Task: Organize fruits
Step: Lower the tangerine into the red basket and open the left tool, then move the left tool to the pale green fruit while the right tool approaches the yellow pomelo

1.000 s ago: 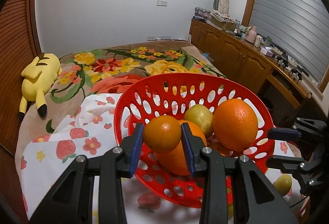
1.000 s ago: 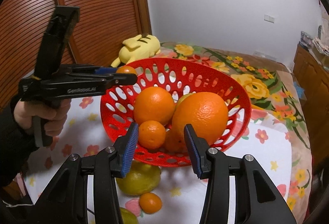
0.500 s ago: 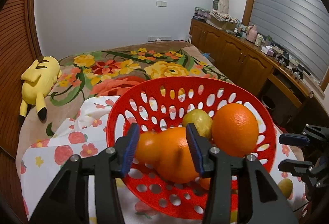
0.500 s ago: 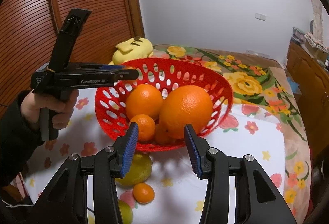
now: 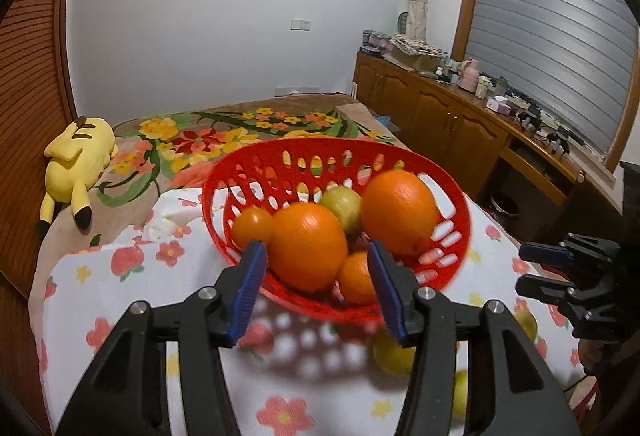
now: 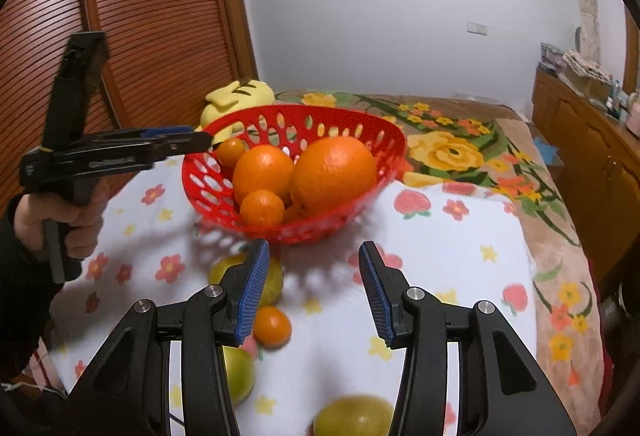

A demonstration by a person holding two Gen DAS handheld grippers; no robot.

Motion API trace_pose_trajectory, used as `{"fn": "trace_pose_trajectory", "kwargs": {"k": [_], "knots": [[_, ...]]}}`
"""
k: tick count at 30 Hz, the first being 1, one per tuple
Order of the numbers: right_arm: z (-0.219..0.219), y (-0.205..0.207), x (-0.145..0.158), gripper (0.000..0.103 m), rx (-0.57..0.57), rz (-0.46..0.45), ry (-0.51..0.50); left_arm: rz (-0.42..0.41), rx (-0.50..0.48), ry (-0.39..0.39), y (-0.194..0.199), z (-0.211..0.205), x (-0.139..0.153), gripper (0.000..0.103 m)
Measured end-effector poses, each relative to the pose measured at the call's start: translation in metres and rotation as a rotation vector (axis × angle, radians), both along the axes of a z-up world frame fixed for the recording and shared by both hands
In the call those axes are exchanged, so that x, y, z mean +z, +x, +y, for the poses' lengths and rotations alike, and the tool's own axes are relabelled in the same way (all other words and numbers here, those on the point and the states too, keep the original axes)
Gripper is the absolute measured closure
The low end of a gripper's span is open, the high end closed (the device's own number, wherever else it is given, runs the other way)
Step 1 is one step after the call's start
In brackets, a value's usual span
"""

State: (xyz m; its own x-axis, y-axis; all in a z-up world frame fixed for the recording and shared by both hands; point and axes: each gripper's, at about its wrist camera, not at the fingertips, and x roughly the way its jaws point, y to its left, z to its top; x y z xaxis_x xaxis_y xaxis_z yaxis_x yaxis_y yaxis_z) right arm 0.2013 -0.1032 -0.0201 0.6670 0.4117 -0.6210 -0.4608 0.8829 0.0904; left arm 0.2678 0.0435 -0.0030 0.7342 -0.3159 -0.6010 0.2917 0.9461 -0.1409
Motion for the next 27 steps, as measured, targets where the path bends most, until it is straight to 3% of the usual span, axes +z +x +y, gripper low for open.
{"fn": "trace_pose_trajectory", "kwargs": {"k": [14,27], "knots": [[-0.018,-0.054,-0.004,0.05,-0.055,-0.004,0.012,-0.011,-0.042,0.012,-0.058,-0.017,0.001,0.049],[-0.033,-0.08,-0.004,0.044,-0.087,-0.02,0.011,0.003,-0.059,0.021,-0.089,-0.036,-0.007,0.045]]}}
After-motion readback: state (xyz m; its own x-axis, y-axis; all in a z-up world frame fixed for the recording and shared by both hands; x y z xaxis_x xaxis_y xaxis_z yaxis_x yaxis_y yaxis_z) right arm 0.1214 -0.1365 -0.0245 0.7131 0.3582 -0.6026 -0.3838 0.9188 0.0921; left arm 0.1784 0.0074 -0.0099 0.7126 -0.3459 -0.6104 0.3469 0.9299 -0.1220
